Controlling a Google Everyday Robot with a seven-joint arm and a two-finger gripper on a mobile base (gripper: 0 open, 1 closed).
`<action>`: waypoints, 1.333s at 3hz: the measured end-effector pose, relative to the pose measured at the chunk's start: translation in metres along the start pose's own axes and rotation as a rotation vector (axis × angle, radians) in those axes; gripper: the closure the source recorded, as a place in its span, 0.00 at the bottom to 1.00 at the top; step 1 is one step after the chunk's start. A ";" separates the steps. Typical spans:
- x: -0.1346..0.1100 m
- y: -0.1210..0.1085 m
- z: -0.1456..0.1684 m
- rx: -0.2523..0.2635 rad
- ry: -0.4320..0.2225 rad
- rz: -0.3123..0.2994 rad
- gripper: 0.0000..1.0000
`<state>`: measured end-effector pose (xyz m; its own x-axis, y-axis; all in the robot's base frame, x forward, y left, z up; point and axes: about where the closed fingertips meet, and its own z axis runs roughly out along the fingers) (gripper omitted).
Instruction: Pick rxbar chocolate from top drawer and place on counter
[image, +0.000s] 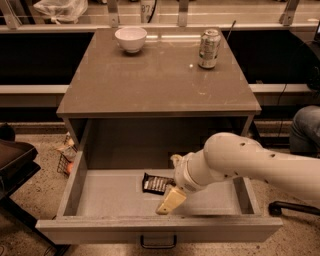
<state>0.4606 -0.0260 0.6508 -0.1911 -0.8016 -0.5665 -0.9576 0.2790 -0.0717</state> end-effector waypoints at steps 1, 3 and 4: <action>0.000 0.004 0.012 -0.023 -0.002 -0.002 0.27; -0.008 -0.003 0.049 -0.077 0.002 -0.021 0.20; -0.008 -0.013 0.065 -0.095 0.010 -0.031 0.20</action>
Offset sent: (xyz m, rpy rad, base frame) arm 0.0081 0.0220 -0.0261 0.0175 0.0397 0.0373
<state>0.4882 0.0109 0.6026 -0.1630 -0.8142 -0.5572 -0.9792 0.2029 -0.0100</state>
